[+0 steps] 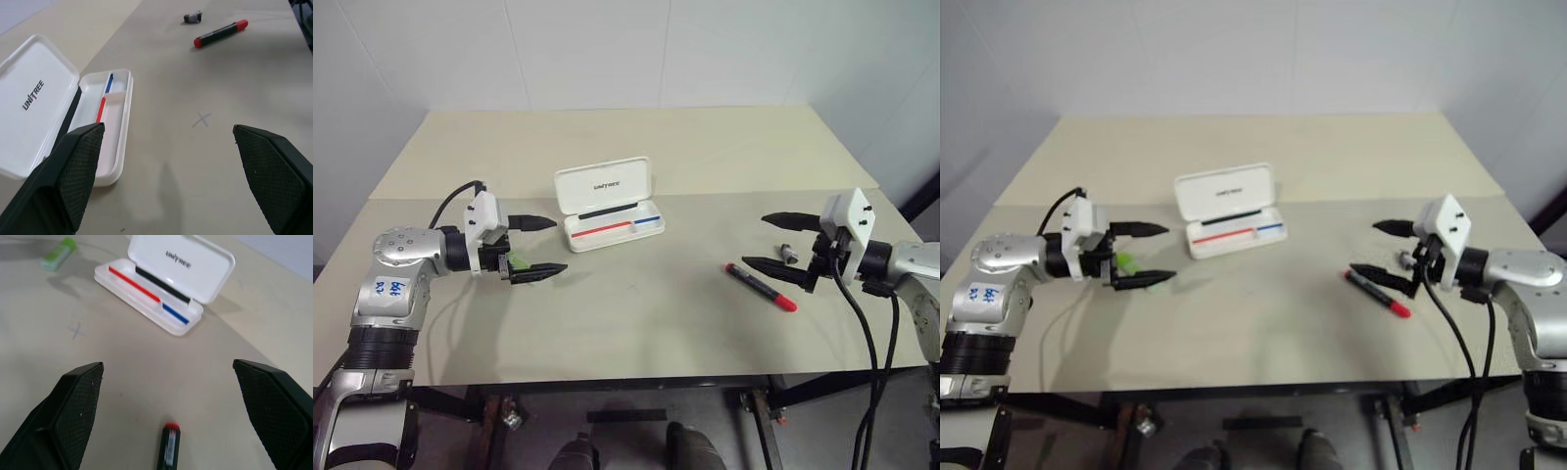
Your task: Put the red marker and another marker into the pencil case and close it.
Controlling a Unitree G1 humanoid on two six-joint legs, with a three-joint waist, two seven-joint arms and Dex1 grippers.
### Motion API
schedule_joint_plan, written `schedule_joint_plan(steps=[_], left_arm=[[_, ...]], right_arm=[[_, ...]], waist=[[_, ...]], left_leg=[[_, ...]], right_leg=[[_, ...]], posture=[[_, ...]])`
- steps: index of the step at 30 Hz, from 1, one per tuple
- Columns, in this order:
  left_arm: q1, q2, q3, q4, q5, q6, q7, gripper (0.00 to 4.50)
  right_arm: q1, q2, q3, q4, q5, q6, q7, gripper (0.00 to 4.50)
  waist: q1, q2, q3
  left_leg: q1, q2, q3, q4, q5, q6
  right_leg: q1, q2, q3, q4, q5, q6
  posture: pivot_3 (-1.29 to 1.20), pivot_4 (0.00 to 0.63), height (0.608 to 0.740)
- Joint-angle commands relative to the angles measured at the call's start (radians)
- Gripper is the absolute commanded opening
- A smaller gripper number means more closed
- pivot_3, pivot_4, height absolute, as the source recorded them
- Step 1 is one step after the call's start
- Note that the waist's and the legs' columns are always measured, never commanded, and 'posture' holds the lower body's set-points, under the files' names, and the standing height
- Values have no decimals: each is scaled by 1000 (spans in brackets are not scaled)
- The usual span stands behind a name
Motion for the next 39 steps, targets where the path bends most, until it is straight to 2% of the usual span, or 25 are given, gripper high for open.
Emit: schedule_joint_plan(steps=[1,16,29,32,38,39], left_arm=[[-25,3,7,0,-3,0,11,4474],[-39,-46,-42,31,15,-28,18,4474],[-133,-40,-71,139,66,-76,-4,4474],[-159,-34,-60,169,65,-93,-21,3863],[-233,-43,-102,224,124,-96,-7,1805],[-250,-48,-117,239,141,-105,-6,1805]], right_arm=[[-21,5,-4,-16,6,-18,-4,4500],[-30,59,0,-80,31,12,-66,4500],[-92,62,69,-131,57,39,-13,4500],[-100,62,81,-136,56,40,1,4500],[-126,54,87,-81,44,12,36,4500],[-131,58,88,-76,43,12,37,4500]], waist=[[0,0,0],[0,0,0],[0,0,0],[1,0,0],[1,0,0],[1,0,0]], left_leg=[[0,0,0,0,0,0],[0,0,0,0,0,0],[0,0,0,1,0,0],[0,0,0,1,0,0],[0,0,0,1,0,0],[0,0,0,1,0,0]], right_leg=[[0,0,0,0,0,0],[0,0,0,0,0,0],[0,0,0,0,0,0],[0,0,0,0,0,0],[0,0,0,0,0,0],[0,0,0,0,0,0]], posture=[[0,150,740],[0,150,740],[0,150,740],[0,150,740],[0,150,740],[0,150,740]])
